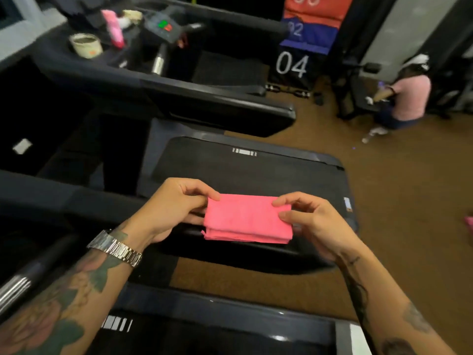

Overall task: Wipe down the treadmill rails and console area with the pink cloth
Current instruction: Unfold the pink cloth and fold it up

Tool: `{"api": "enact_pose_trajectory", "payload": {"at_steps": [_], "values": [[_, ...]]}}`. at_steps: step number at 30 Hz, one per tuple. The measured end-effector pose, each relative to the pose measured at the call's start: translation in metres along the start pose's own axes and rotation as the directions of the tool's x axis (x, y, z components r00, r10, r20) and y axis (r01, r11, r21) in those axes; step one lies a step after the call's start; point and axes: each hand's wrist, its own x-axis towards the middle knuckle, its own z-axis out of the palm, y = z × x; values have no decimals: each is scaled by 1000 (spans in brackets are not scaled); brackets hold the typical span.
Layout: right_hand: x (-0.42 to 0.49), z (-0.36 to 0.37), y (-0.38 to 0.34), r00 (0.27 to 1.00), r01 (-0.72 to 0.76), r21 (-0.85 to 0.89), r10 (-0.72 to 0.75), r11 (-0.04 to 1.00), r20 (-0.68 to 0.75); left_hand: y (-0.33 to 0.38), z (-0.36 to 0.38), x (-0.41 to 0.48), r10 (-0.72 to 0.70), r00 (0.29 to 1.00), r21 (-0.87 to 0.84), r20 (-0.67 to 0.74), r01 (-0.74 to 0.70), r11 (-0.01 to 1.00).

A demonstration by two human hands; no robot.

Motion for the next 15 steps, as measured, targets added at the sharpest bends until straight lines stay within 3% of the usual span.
{"api": "enact_pose_trajectory", "payload": {"at_steps": [5,9,15], "values": [[-28,-29,21,976,-4,-200,-40,980,-215,5,44,11,-56,990,84,129,45,995],[-35,-27,32,956,-11,-434,-118,901,-270,2,52,14,-25,989,186,148,-3,983],[-31,-8,32,925,18,-722,-286,692,-251,0,46,11,189,974,599,129,-228,767]]}}
